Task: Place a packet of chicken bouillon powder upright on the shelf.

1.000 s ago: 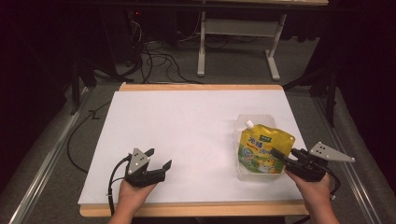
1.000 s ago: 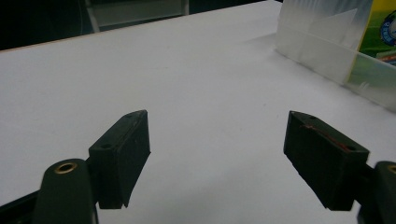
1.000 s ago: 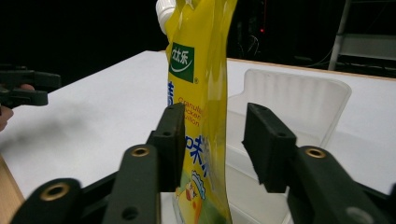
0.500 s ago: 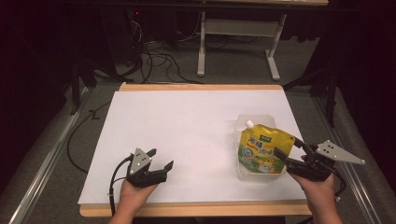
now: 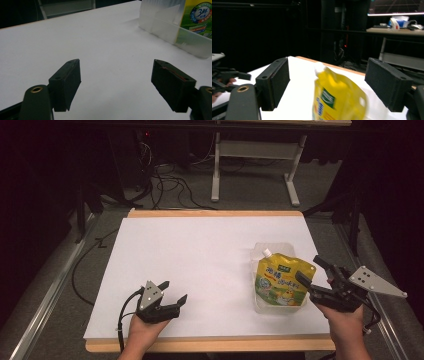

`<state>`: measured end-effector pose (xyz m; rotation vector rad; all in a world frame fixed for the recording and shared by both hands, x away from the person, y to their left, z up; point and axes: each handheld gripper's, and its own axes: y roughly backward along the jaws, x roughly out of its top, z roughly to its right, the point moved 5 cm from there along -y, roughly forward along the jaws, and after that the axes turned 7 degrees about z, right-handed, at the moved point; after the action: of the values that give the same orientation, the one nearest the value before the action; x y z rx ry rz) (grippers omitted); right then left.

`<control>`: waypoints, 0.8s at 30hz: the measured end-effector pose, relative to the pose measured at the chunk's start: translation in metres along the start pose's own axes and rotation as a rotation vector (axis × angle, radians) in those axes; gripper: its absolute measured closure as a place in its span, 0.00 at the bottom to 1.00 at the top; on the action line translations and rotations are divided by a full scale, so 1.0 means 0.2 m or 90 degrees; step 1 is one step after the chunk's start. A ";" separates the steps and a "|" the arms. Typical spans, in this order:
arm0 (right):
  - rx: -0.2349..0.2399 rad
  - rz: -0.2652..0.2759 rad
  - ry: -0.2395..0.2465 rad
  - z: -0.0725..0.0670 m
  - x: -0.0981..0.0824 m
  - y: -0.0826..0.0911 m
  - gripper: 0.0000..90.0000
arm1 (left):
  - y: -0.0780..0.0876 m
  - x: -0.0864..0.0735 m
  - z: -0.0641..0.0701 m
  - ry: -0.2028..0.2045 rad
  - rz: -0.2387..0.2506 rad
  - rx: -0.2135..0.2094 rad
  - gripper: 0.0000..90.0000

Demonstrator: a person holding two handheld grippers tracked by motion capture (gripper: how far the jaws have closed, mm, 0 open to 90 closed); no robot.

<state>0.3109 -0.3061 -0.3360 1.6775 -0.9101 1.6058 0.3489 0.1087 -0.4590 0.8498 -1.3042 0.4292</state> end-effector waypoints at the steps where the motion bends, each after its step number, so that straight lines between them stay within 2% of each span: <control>1: 0.008 0.004 0.001 -0.02 0.01 -0.01 0.22 | 0.00 0.00 0.00 0.001 0.001 0.002 0.27; 4: 0.030 0.004 0.016 -0.08 0.04 -0.03 0.22 | 0.01 0.00 0.00 0.001 0.002 0.004 0.27; 5: 0.030 0.004 0.016 -0.08 0.04 -0.03 0.22 | 0.01 0.00 0.00 0.004 0.004 0.004 0.27; 6: 0.044 0.007 0.020 -0.13 0.05 -0.04 0.22 | 0.02 0.00 -0.01 0.005 0.005 0.005 0.27; 9: 0.067 0.007 0.022 -0.18 0.06 -0.06 0.23 | 0.02 0.00 -0.01 0.009 0.006 0.006 0.27; 11: 0.075 0.006 0.021 -0.20 0.06 -0.07 0.23 | 0.03 0.00 0.00 0.011 0.008 0.003 0.27; 13: 0.094 -0.006 0.020 -0.25 0.03 -0.11 0.23 | 0.03 0.01 0.02 0.008 0.014 -0.003 0.28; 14: 0.100 -0.012 0.020 -0.27 0.01 -0.12 0.23 | 0.03 0.01 0.04 -0.003 0.012 -0.010 0.28; 15: 0.100 -0.012 0.020 -0.27 0.01 -0.12 0.23 | 0.03 0.01 0.04 -0.003 0.012 -0.010 0.28; 16: 0.113 -0.025 0.016 -0.30 -0.02 -0.15 0.23 | 0.02 0.01 0.05 -0.009 0.010 -0.015 0.28; 17: 0.113 -0.025 0.016 -0.30 -0.02 -0.15 0.23 | 0.02 0.01 0.05 -0.009 0.010 -0.015 0.28; 18: 0.124 -0.042 0.013 -0.32 -0.07 -0.18 0.23 | 0.02 0.01 0.06 -0.010 0.008 -0.017 0.28; 20: 0.128 -0.047 0.009 -0.33 -0.10 -0.20 0.23 | 0.01 0.01 0.07 -0.013 0.004 -0.023 0.28; 24: 0.148 -0.099 -0.018 -0.39 -0.28 -0.26 0.23 | 0.01 0.00 0.07 -0.012 0.000 -0.029 0.28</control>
<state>0.3108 -0.2099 -0.3870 1.8839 -0.6062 1.6344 0.3388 0.0991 -0.4575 0.8172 -1.3265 0.3912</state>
